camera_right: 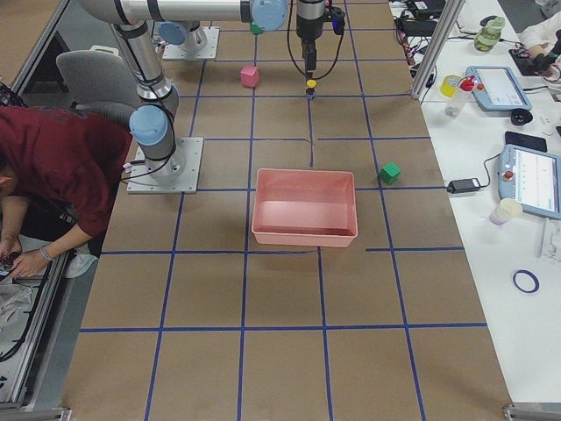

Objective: Align button upright

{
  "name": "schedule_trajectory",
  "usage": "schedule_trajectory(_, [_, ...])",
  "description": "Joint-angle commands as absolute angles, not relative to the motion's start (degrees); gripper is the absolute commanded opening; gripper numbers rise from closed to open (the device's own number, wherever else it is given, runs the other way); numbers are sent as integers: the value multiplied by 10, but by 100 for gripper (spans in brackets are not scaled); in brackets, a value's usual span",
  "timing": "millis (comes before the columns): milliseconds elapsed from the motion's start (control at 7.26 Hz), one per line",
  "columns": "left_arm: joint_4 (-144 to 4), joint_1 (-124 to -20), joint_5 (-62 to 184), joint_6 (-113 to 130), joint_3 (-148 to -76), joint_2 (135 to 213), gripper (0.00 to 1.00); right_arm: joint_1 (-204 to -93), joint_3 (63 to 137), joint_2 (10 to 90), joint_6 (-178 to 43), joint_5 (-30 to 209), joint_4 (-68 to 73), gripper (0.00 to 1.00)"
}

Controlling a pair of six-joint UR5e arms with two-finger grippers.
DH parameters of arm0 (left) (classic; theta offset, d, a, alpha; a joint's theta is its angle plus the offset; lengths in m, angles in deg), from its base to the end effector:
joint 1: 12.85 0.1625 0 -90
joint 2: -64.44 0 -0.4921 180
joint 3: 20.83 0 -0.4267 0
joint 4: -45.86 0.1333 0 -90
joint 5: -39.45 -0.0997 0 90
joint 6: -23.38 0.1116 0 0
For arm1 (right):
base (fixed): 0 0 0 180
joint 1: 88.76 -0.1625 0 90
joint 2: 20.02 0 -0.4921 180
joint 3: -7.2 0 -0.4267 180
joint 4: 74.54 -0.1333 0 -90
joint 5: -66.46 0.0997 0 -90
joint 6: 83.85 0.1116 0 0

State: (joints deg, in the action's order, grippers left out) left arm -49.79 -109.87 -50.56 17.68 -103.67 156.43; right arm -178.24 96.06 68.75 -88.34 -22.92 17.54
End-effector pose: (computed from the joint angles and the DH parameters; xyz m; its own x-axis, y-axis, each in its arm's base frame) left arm -0.1984 -0.5205 0.5803 -0.9997 0.0230 -0.0010 0.0230 0.9997 0.0083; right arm 0.1296 -0.5420 0.5458 -0.9975 -0.0696 -0.0081 -0.0692 0.9970 -0.0355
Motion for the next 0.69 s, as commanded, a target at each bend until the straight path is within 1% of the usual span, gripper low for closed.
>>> schedule_trajectory(0, [-459, -1099, -514, 178, -1048, 1555, 100, -1782, 961, 688, -883, -229, 175, 100])
schedule_trajectory(275, [-426, -1098, -514, 182, -1074, 1546, 100, -1782, 961, 688, -883, -229, 174, 100])
schedule_trajectory(551, [-402, -1099, -518, 185, -1077, 1544, 100, -1782, 961, 686, -882, -231, 166, 100])
